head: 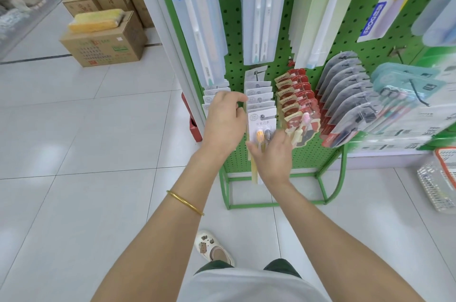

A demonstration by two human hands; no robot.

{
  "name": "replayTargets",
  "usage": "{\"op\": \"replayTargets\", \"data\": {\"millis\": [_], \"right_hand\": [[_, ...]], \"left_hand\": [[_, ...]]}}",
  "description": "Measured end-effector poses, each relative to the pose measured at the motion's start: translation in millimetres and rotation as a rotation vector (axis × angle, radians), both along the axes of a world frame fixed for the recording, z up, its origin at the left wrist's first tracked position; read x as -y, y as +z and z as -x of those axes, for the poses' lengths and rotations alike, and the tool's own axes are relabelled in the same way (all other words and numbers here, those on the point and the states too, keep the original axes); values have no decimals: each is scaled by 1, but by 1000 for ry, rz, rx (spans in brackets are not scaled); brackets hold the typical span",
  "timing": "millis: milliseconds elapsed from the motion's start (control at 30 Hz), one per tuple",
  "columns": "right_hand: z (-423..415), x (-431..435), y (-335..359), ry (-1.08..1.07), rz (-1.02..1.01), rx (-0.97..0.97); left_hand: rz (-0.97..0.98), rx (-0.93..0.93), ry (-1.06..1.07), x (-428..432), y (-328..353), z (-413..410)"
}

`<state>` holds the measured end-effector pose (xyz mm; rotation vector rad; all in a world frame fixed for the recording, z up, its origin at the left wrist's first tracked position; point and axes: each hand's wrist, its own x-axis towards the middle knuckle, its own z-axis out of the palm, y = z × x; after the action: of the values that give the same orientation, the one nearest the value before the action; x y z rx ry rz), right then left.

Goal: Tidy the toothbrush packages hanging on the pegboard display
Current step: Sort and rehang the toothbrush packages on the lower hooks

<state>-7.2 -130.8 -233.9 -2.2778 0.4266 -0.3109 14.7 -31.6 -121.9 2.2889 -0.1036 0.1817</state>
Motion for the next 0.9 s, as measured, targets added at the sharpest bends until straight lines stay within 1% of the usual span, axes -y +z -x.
{"op": "replayTargets", "data": {"millis": [167, 367, 567, 667, 800, 900], "right_hand": [[-12, 0, -1, 14, -18, -32], [-25, 0, 2, 32, -5, -93], [-26, 6, 6, 71, -50, -125], [-19, 12, 13, 80, -67, -89], [-10, 19, 26, 126, -14, -6], [-10, 24, 39, 115, 17, 69]], "left_hand": [[-76, 26, -19, 0, -1, -7], [-280, 82, -97, 0, 1, -15], [-470, 41, -188, 8, -7, -31], [-550, 29, -201, 13, -7, -41], [-624, 36, -243, 19, -3, -60], [-670, 29, -270, 22, -2, -76]]}}
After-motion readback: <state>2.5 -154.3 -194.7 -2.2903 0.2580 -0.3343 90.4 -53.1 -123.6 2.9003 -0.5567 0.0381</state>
